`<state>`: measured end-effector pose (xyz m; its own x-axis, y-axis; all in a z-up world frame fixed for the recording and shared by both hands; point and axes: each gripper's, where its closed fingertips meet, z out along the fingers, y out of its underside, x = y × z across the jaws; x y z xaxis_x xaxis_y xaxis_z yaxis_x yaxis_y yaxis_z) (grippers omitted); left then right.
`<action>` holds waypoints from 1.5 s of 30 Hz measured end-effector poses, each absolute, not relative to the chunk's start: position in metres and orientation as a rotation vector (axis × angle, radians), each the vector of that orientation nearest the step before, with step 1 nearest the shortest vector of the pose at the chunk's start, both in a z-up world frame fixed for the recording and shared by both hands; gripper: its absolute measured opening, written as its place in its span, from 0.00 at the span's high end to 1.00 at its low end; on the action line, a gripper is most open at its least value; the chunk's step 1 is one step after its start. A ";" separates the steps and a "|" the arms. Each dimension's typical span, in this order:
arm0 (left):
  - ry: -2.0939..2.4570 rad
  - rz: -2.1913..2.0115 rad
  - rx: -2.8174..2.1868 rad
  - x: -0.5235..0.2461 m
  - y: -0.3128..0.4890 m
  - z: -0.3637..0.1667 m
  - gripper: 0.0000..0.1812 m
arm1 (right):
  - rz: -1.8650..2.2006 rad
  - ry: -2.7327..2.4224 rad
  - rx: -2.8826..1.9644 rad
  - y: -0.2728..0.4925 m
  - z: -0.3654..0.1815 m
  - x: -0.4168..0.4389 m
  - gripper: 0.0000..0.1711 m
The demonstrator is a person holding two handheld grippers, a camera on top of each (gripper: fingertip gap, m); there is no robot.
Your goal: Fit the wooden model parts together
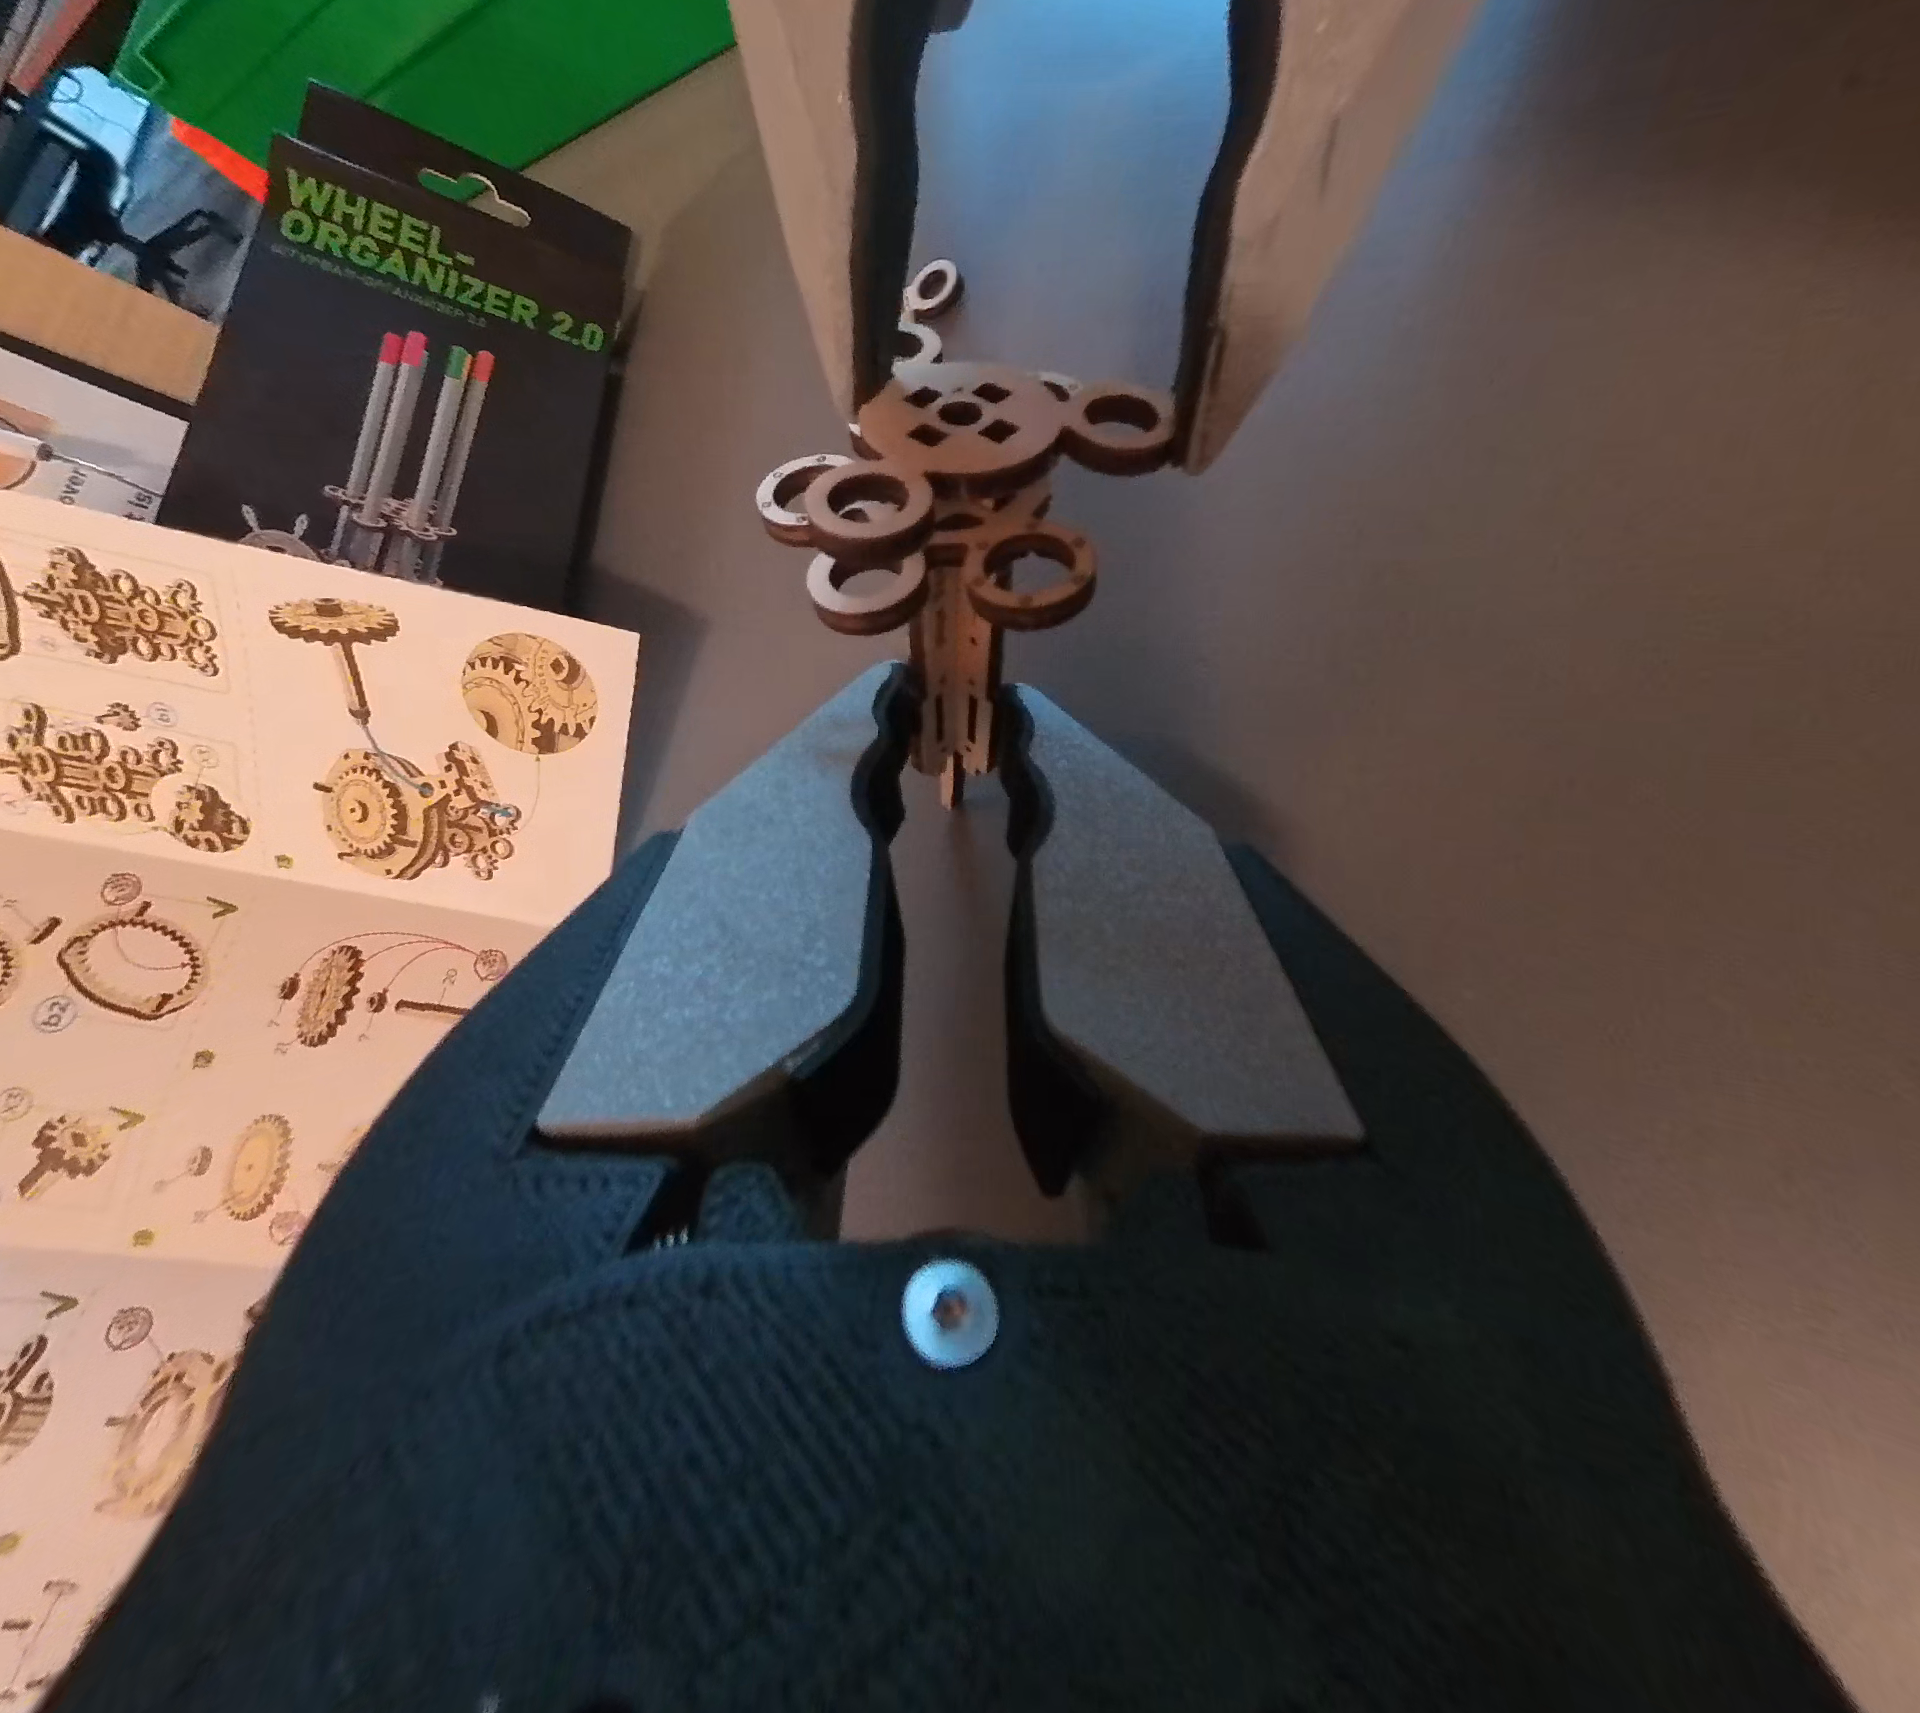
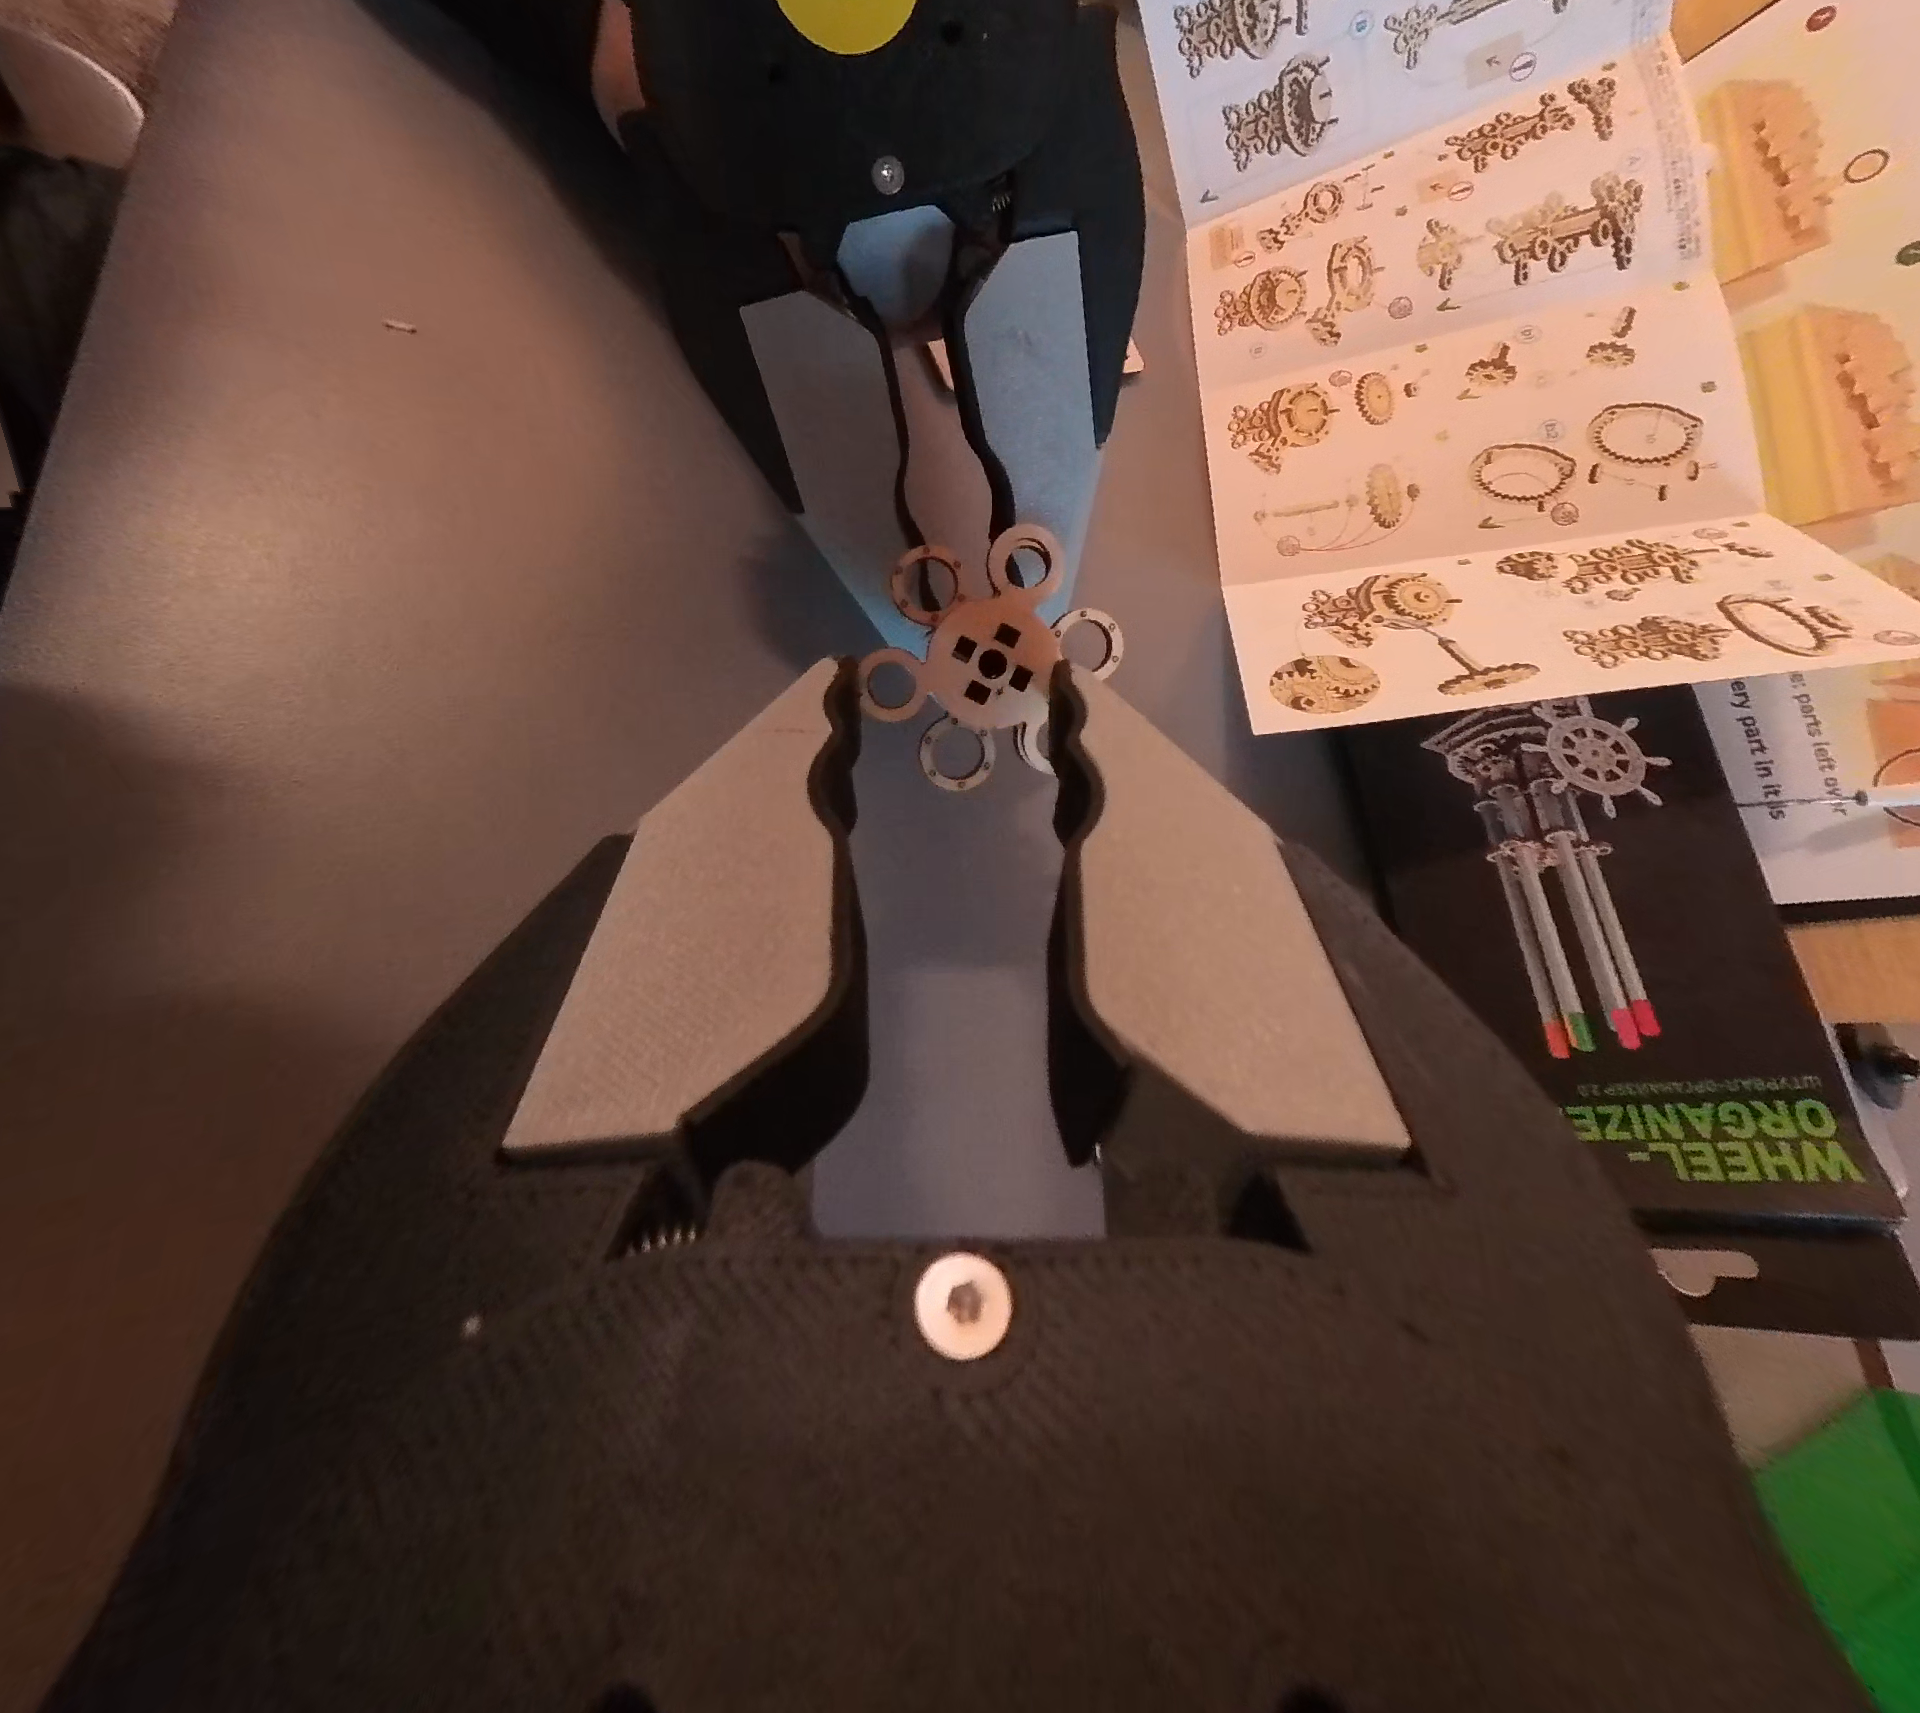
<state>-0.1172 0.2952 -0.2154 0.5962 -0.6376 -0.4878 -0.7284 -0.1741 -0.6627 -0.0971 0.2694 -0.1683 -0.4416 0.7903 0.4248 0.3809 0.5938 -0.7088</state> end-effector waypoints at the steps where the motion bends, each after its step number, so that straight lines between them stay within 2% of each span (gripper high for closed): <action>1: 1.100 0.128 -1.880 -0.117 0.295 -0.215 0.93 | 0.674 -2.055 -0.925 0.269 -0.168 -0.097 0.80; 15: 1.116 0.230 -1.865 -0.123 0.301 -0.217 0.93 | 0.596 -2.051 -0.959 0.275 -0.172 -0.099 0.80; 25: 1.044 -0.022 -1.916 -0.108 0.298 -0.214 0.92 | 0.822 -2.013 -1.070 0.276 -0.158 -0.096 0.80; 33: 1.006 -0.157 -1.913 -0.100 0.295 -0.212 0.92 | 1.016 -1.938 -1.074 0.273 -0.136 -0.095 0.73; 41: 0.847 -0.542 -1.892 -0.099 0.291 -0.190 0.92 | 1.380 -1.697 -1.110 0.292 -0.097 -0.091 0.75; 45: 0.772 -0.734 -1.874 -0.101 0.286 -0.180 0.92 | 1.574 -1.553 -1.167 0.308 -0.084 -0.090 0.85</action>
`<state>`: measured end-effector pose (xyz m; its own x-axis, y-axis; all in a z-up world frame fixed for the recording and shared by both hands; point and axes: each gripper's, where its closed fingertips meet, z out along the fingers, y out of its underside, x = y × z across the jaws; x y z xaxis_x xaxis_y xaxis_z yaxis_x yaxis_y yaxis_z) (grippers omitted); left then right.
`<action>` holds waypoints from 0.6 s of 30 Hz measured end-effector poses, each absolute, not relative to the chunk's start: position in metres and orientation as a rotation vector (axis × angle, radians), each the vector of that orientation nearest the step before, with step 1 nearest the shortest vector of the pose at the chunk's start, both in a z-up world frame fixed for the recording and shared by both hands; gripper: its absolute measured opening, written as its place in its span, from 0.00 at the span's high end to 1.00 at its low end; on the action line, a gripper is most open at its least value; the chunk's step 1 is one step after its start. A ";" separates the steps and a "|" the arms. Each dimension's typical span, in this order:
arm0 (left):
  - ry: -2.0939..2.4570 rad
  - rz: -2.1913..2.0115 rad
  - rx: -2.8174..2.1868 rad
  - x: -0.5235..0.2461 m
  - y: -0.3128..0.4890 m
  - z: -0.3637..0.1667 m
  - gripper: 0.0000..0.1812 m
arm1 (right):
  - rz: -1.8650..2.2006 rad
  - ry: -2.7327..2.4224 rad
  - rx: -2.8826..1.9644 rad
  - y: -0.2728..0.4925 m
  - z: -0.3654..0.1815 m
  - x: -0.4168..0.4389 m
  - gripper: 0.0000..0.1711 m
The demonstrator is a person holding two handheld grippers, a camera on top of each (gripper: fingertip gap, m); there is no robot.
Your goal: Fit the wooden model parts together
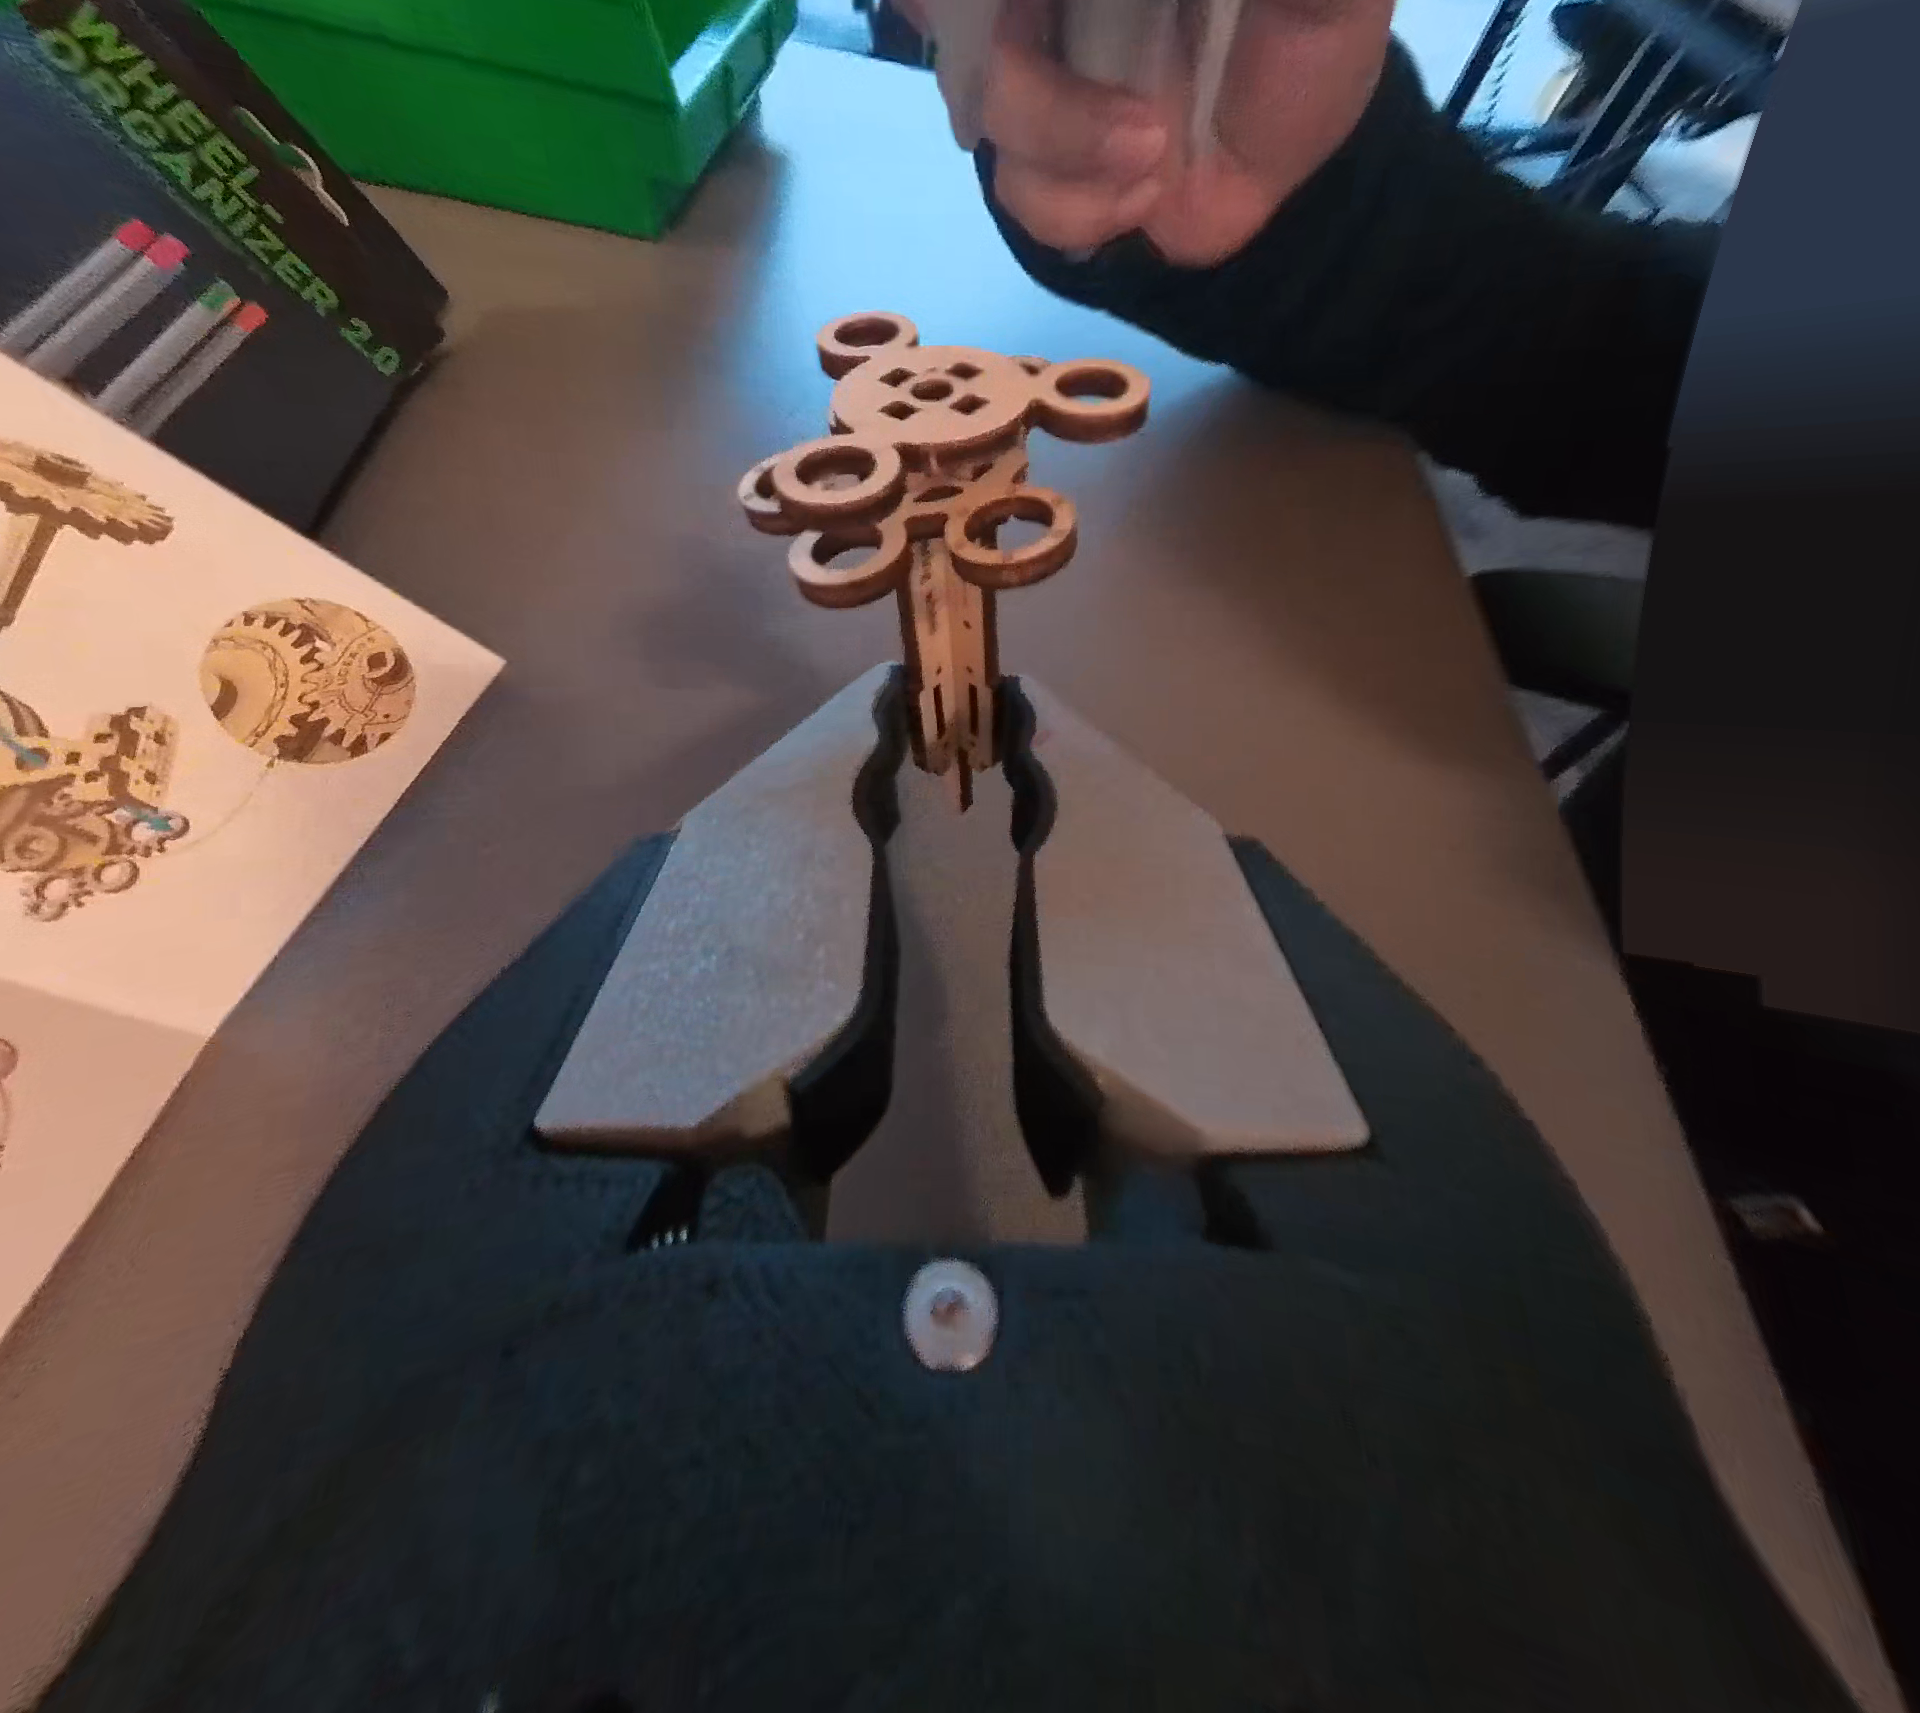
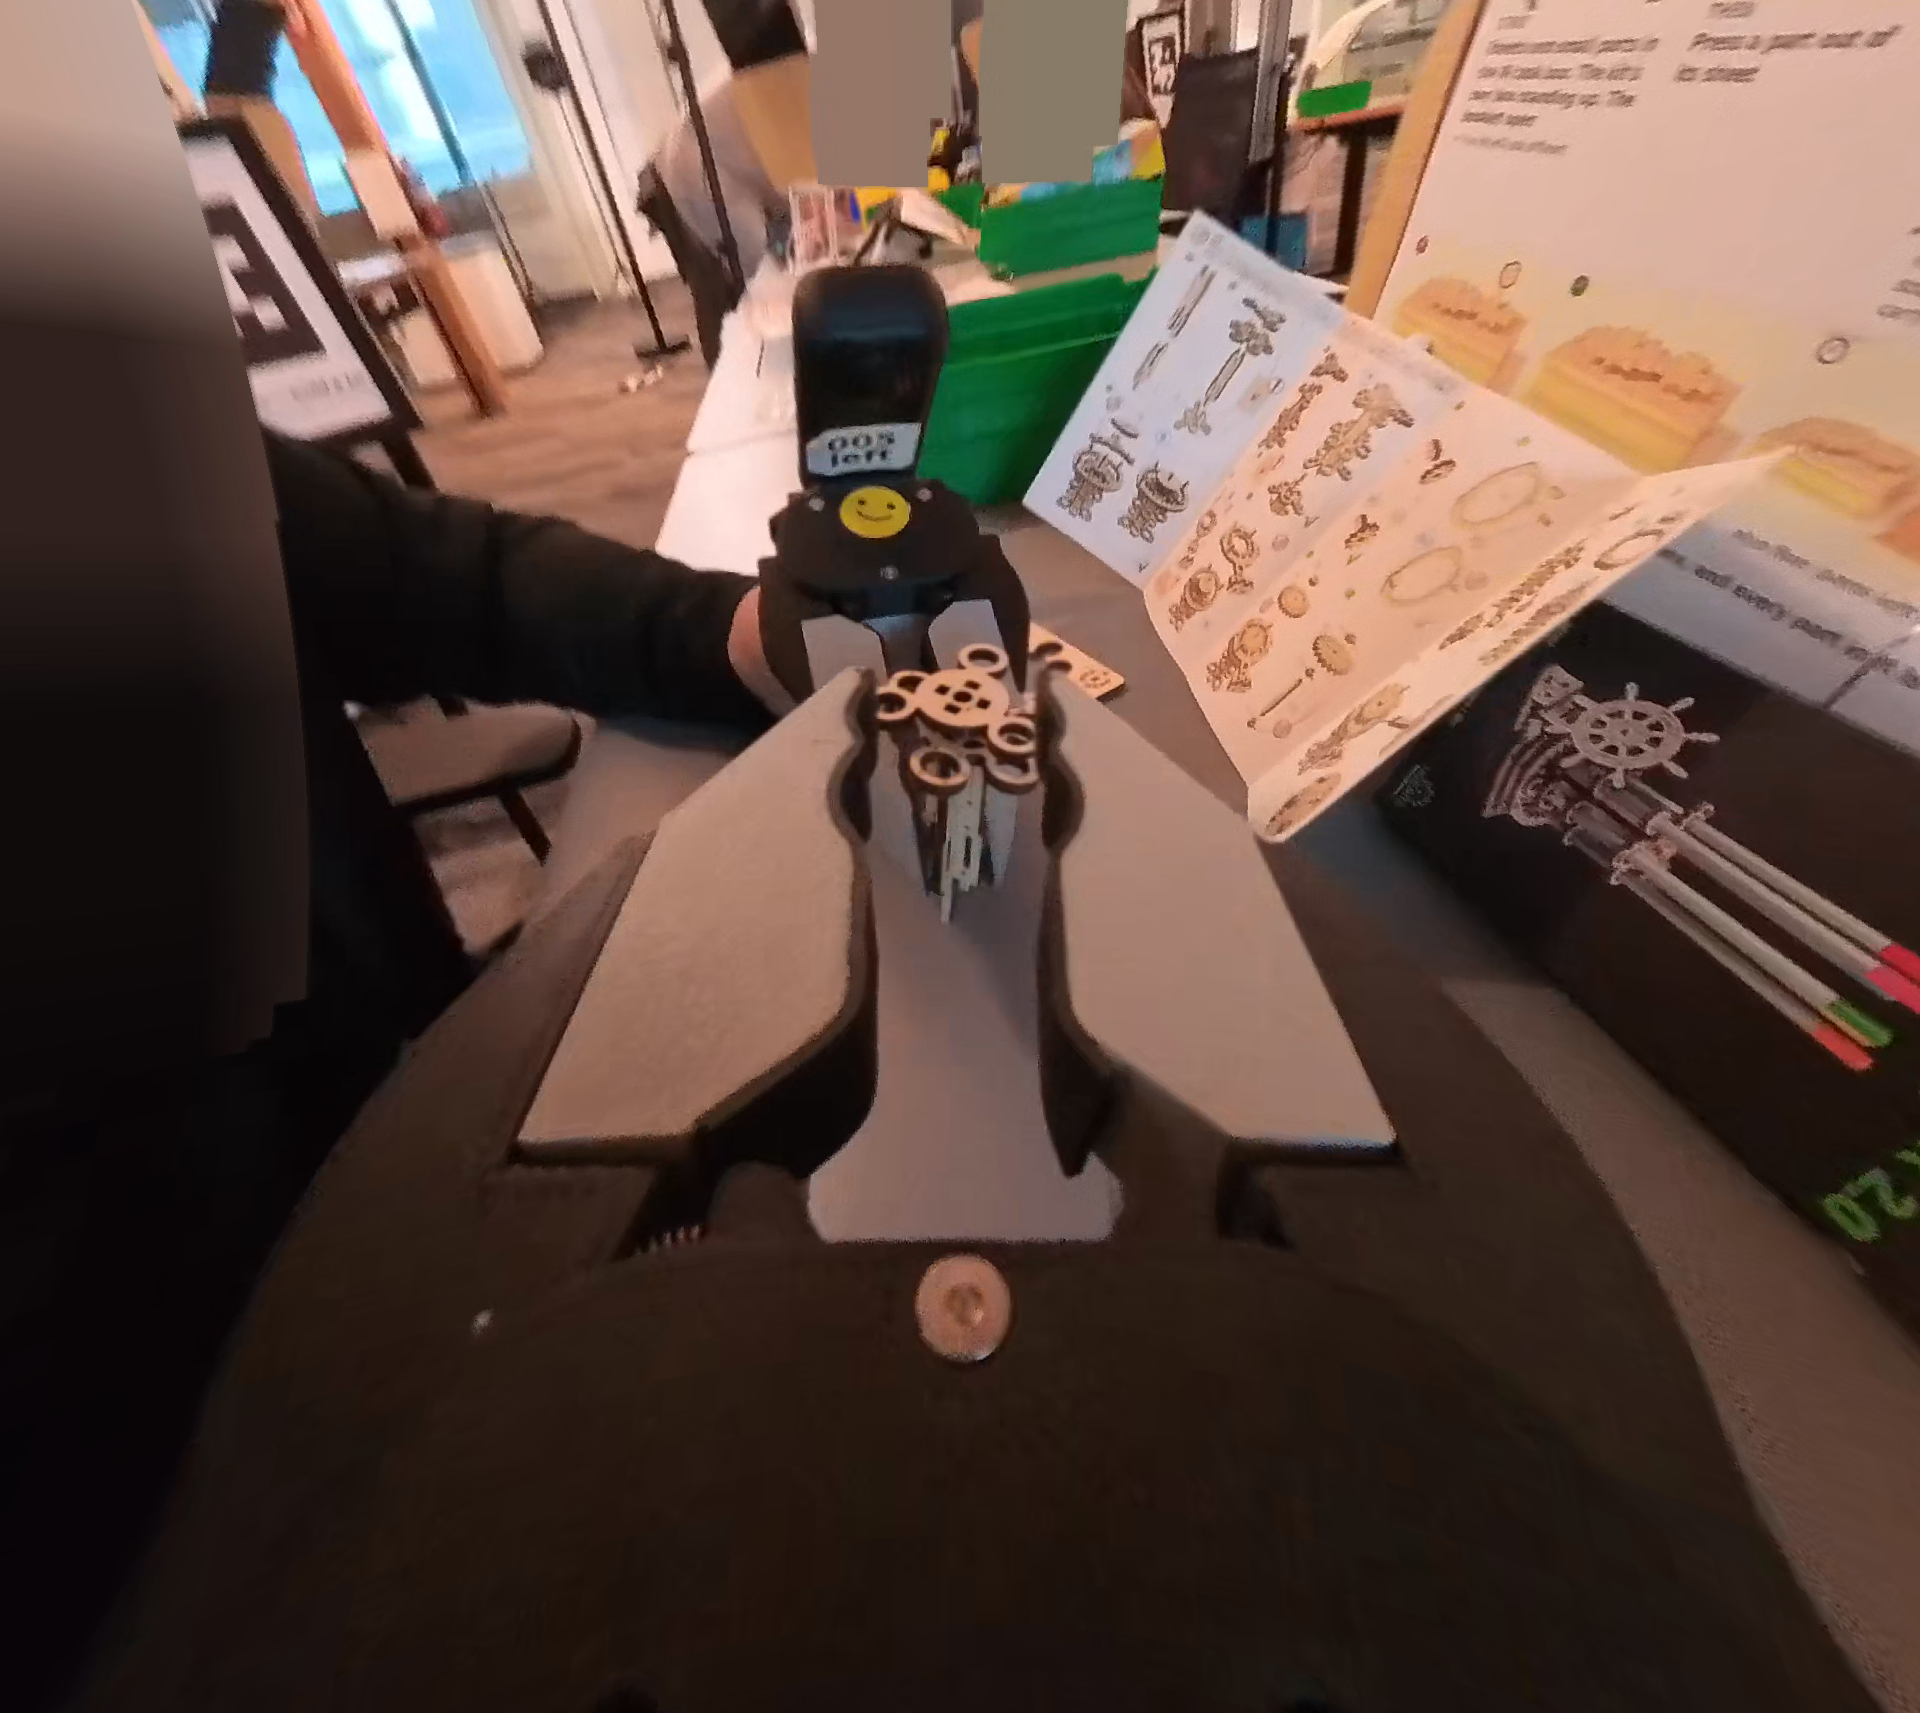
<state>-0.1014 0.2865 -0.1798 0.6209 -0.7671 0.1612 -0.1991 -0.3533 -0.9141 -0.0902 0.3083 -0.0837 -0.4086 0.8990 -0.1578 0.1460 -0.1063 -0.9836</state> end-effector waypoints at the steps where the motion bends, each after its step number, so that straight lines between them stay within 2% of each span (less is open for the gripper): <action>1: 0.752 -0.759 -1.873 -0.103 0.287 -0.178 0.92 | 1.603 -1.523 -1.185 0.313 -0.082 -0.090 0.89; 3: 0.734 -0.778 -1.874 -0.105 0.288 -0.177 0.92 | 1.635 -1.499 -1.187 0.315 -0.080 -0.089 1.00; 13: 0.626 -0.923 -1.993 -0.100 0.287 -0.185 0.92 | 1.500 -1.508 -1.230 0.316 -0.094 -0.107 1.00; 18: 0.578 -0.931 -2.032 -0.102 0.284 -0.184 0.92 | 1.570 -1.480 -1.298 0.323 -0.103 -0.115 1.00</action>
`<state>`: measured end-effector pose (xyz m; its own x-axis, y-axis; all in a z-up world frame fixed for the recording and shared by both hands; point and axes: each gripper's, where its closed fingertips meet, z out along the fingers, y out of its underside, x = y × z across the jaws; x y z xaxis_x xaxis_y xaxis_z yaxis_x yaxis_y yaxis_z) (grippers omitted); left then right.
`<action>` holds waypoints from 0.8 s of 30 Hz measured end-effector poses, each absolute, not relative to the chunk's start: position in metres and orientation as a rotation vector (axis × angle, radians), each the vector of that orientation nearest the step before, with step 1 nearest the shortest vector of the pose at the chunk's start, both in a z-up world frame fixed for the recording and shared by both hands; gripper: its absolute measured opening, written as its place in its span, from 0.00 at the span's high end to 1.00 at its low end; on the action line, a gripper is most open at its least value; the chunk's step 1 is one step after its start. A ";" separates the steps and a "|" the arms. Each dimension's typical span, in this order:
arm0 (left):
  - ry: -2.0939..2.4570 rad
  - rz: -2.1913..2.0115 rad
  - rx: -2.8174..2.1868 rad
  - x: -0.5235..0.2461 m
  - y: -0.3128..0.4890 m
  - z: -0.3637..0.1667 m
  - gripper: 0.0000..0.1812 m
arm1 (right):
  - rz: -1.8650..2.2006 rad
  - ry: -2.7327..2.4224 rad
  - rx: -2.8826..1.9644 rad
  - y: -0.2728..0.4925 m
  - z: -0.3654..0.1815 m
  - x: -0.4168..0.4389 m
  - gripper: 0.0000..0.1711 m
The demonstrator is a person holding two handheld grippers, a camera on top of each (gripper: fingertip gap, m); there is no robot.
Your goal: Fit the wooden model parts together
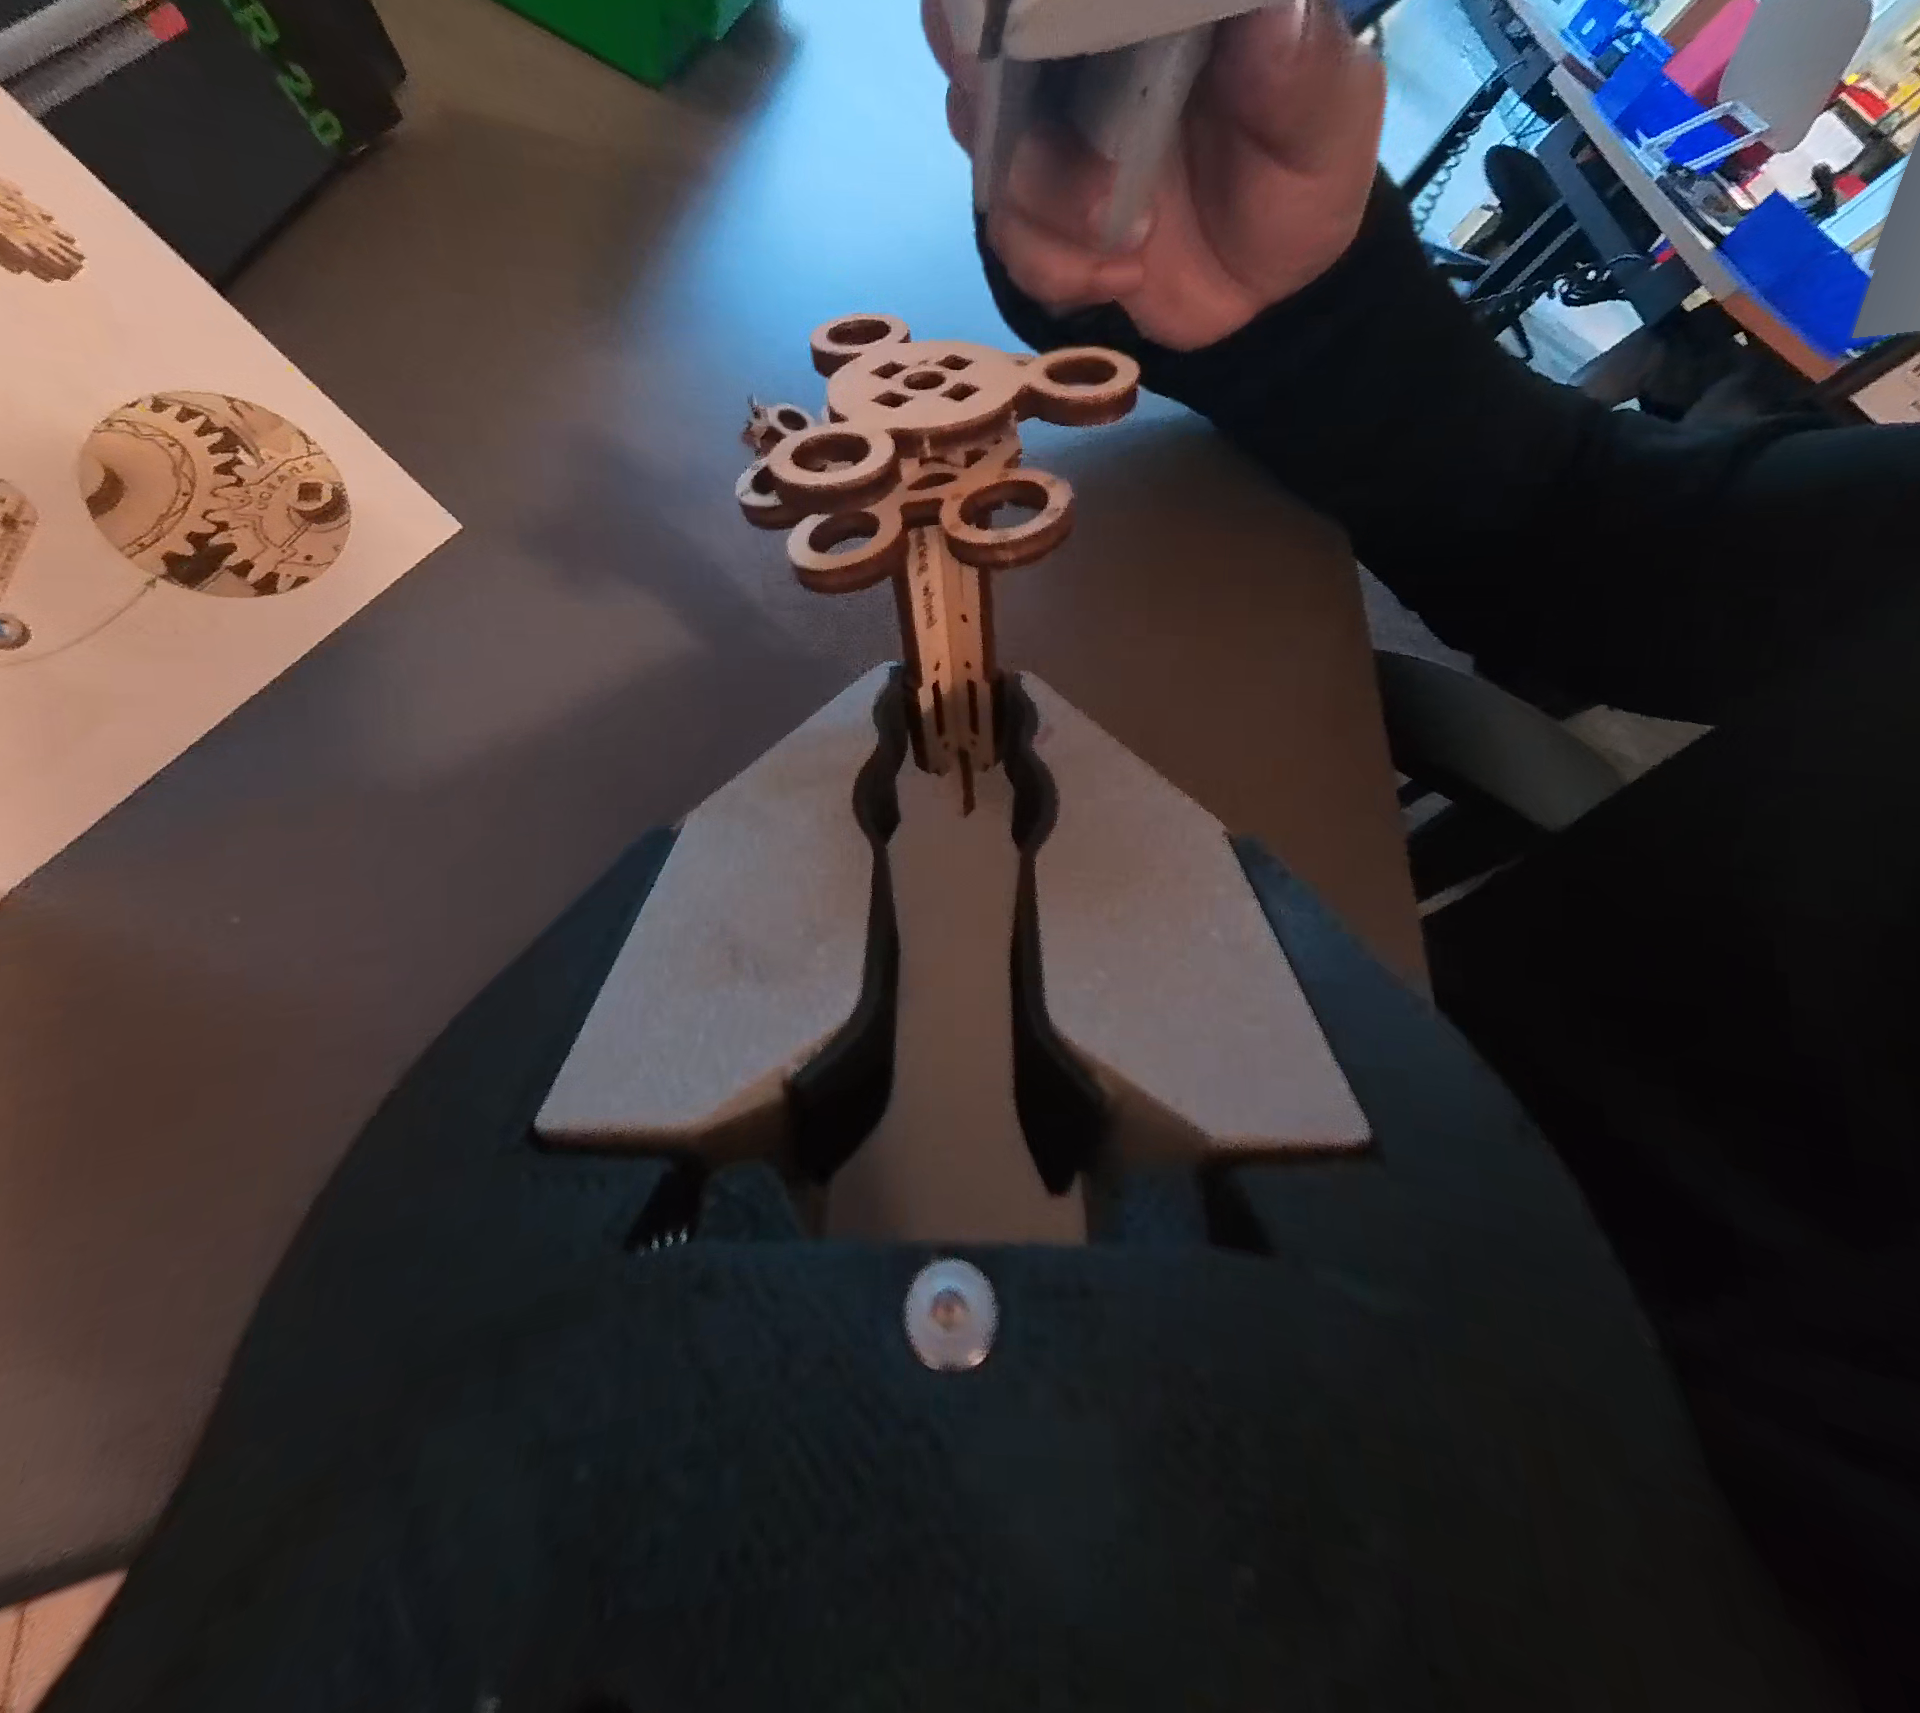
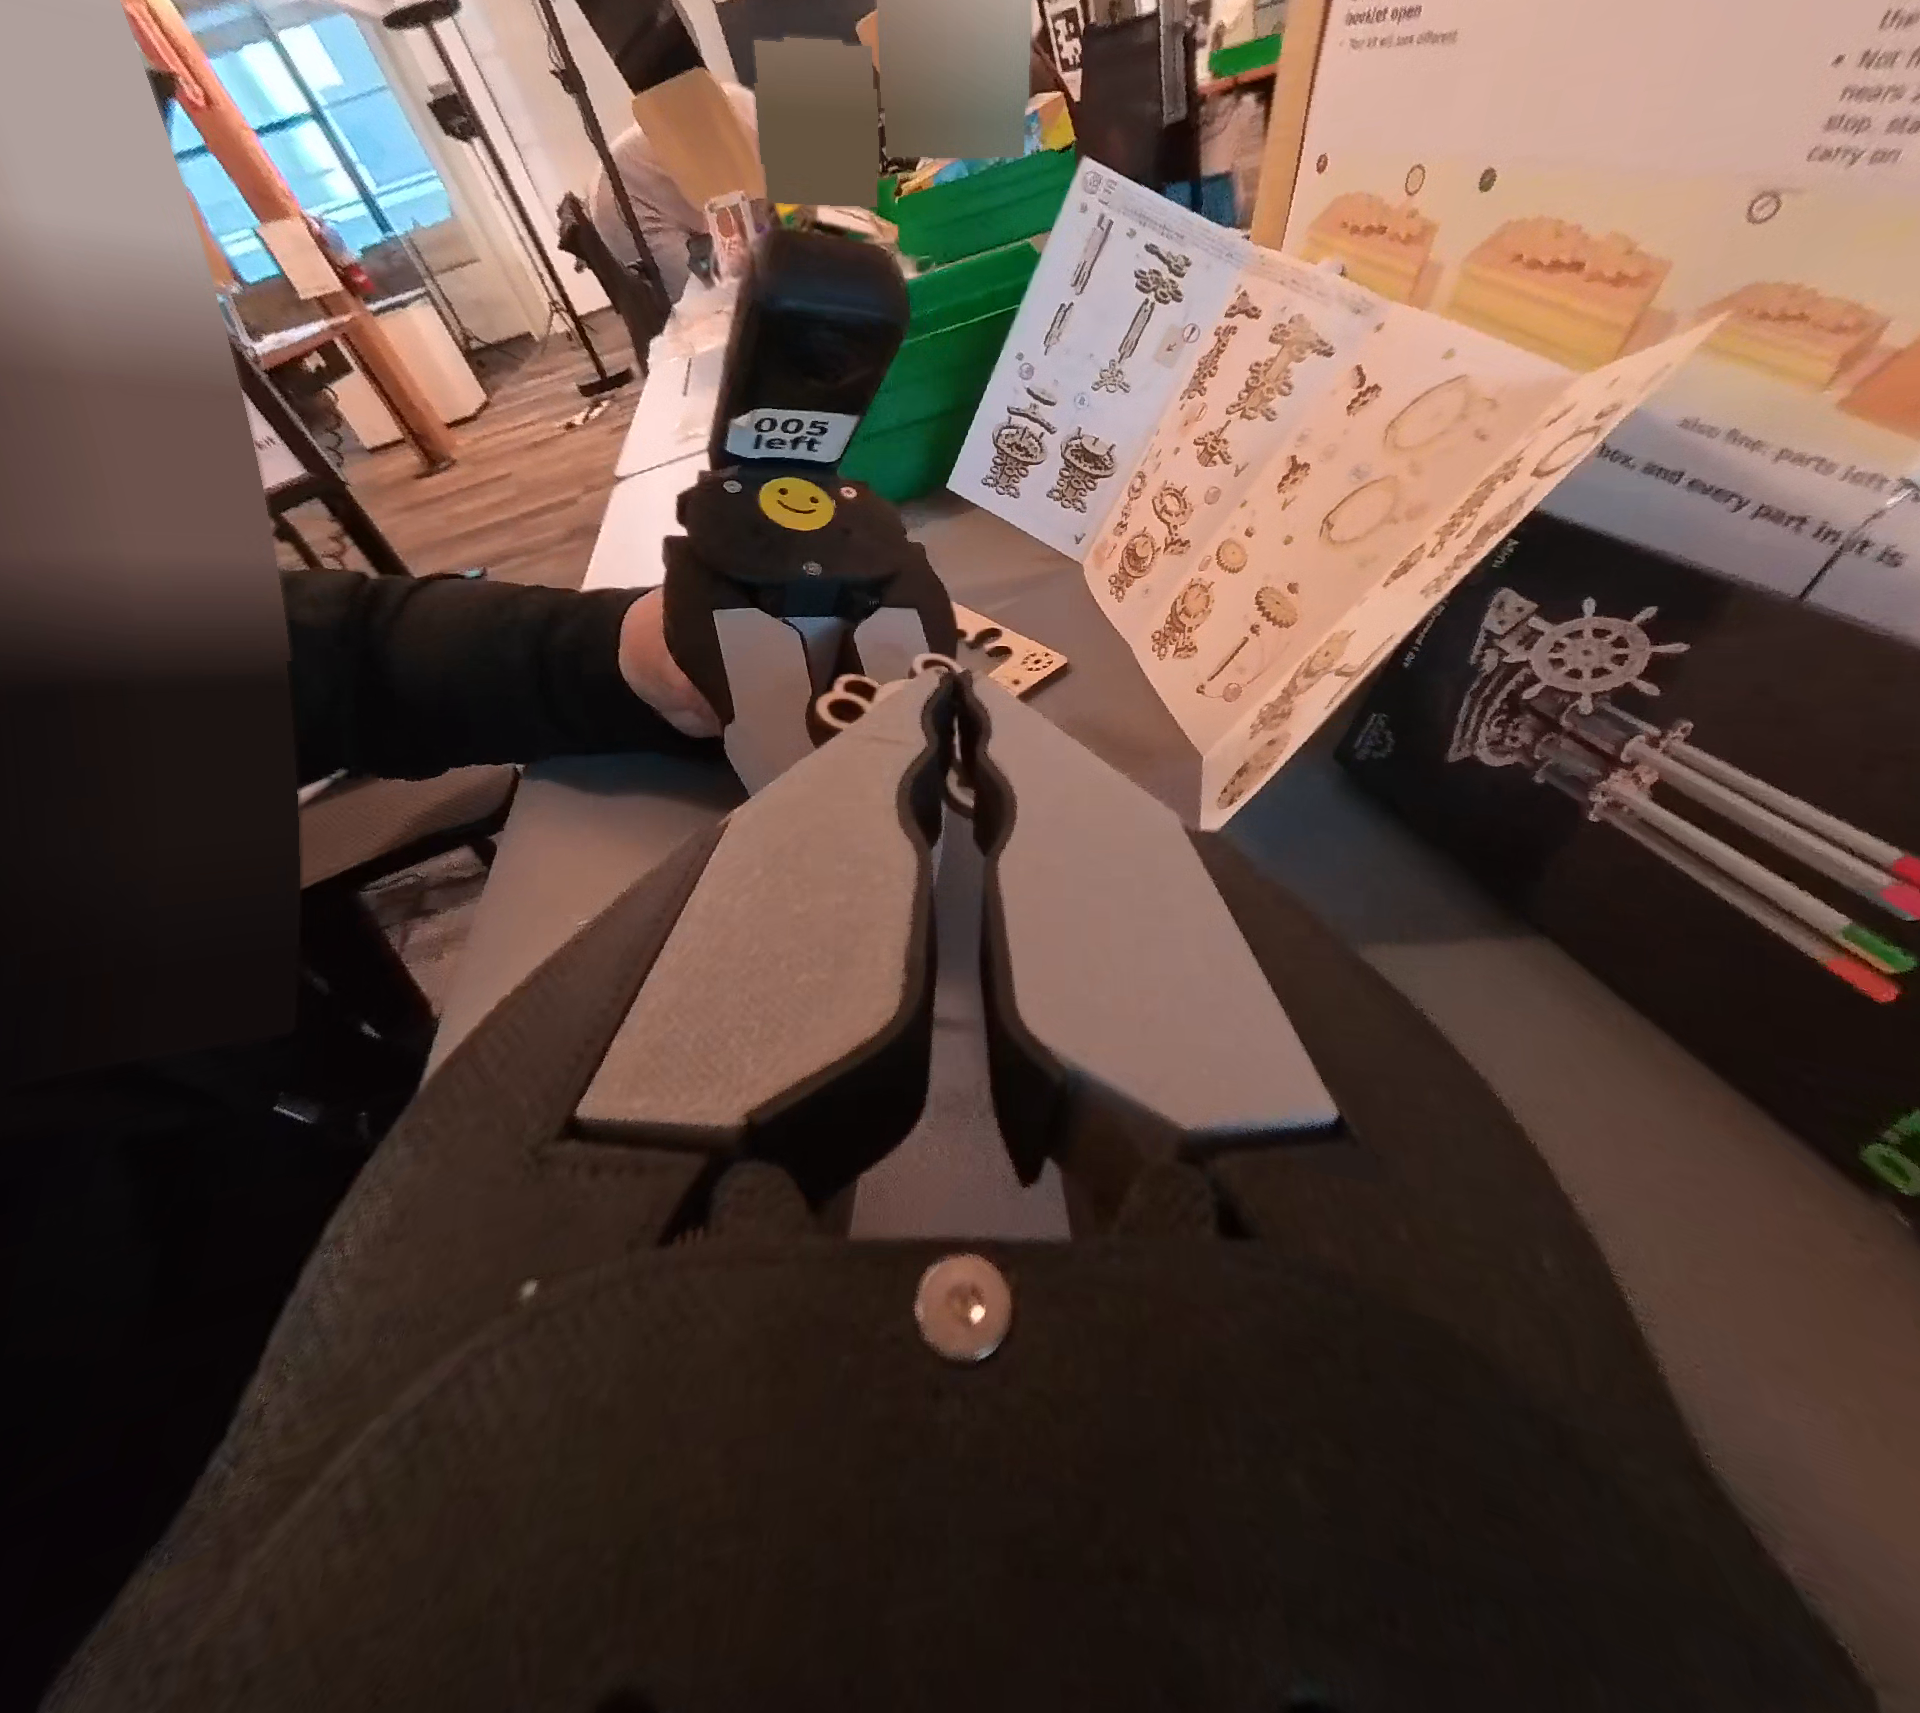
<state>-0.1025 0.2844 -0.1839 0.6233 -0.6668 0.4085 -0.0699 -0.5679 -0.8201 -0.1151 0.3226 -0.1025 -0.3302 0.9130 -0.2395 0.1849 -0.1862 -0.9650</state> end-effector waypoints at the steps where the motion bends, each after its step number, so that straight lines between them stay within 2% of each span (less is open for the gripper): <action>1: 0.577 -0.917 -2.040 -0.104 0.284 -0.184 0.92 | 1.579 -1.483 -1.307 0.322 -0.104 -0.117 1.00; 11: 0.638 -0.839 -2.105 -0.110 0.281 -0.202 0.91 | 1.532 -1.593 -1.298 0.295 -0.112 -0.138 1.00; 20: 0.754 -0.815 -1.970 -0.099 0.279 -0.190 0.92 | 1.436 -1.638 -1.245 0.290 -0.105 -0.131 1.00; 24: 0.764 -0.800 -1.959 -0.101 0.279 -0.189 0.92 | 1.397 -1.583 -1.156 0.292 -0.070 -0.125 1.00</action>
